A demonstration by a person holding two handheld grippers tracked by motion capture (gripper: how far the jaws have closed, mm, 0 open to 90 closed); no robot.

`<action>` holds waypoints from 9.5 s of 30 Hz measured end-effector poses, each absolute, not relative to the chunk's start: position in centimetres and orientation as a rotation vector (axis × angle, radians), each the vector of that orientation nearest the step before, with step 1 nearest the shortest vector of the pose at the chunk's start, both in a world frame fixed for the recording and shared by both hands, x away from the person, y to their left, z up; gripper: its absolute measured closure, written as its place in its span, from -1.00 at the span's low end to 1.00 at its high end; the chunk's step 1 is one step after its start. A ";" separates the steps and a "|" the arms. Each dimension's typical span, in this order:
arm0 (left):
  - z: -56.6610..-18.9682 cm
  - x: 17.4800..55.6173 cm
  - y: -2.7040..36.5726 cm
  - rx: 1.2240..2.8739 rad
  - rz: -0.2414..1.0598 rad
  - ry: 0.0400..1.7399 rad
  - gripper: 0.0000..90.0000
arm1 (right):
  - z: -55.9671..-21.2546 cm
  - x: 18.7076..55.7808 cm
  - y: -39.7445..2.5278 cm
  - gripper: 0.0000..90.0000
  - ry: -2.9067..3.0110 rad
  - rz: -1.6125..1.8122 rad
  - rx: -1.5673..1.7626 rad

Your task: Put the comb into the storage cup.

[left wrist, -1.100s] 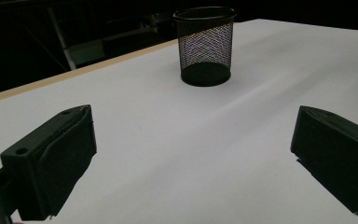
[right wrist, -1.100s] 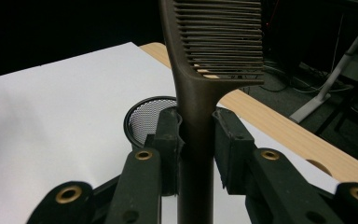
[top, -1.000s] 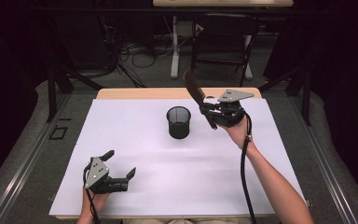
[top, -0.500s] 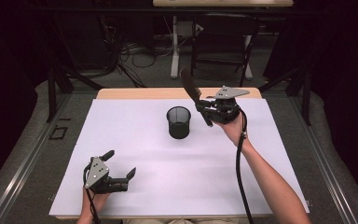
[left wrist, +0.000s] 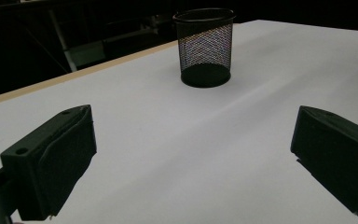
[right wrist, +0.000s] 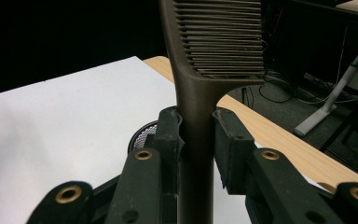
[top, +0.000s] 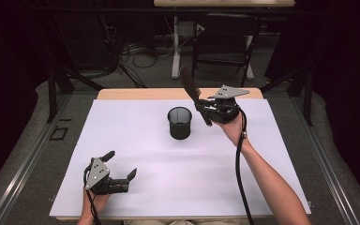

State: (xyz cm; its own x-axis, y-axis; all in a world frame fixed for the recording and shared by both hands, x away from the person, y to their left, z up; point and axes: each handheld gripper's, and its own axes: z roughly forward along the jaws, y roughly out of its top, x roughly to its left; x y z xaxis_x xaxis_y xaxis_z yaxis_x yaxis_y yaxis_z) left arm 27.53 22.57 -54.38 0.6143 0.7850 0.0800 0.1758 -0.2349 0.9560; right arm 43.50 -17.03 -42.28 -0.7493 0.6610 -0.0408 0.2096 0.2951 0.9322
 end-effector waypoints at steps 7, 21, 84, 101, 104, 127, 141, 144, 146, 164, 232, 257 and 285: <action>-54.4 27.6 22.6 1.748 0.695 0.788 -1.00 | -42.1 43.7 -16.6 0.62 2.137 1.466 0.776; -54.4 27.6 22.6 1.749 0.695 0.788 -1.00 | -42.0 43.9 -16.1 0.62 2.131 1.483 0.772; -54.4 27.6 22.6 1.747 0.697 0.790 -1.00 | -41.5 45.4 -13.6 0.62 2.053 1.585 0.757; -54.4 27.6 22.7 1.747 0.697 0.789 -1.00 | -41.9 46.0 -12.6 0.62 2.025 1.620 0.752; -54.4 27.6 22.6 1.745 0.698 0.790 -1.00 | -41.9 46.1 -12.3 0.62 2.017 1.632 0.748; -54.4 27.6 22.7 1.744 0.695 0.790 -1.00 | -42.7 47.2 -11.2 0.62 2.008 1.653 0.749; -54.4 27.6 22.6 1.748 0.694 0.786 -1.00 | -43.6 48.0 -10.5 0.62 2.039 1.629 0.770; -54.4 27.6 22.7 1.748 0.695 0.787 -1.00 | -43.8 48.0 -10.3 0.62 2.048 1.621 0.768; -54.4 27.6 22.7 1.747 0.694 0.789 -1.00 | -43.8 48.1 -10.2 0.62 2.045 1.618 0.769; -54.4 27.6 22.7 1.745 0.695 0.790 -1.00 | -44.6 48.5 -9.7 0.62 2.059 1.600 0.788; -54.5 27.6 22.6 1.747 0.691 0.790 -1.00 | -48.2 48.8 -9.5 0.61 2.176 1.475 0.816; -54.5 27.6 22.6 1.748 0.695 0.790 -1.00 | -49.5 48.9 -9.4 0.61 2.206 1.432 0.829; -54.4 27.5 22.7 1.743 0.697 0.789 -1.00 | -48.1 47.5 -10.3 0.15 2.270 1.335 0.829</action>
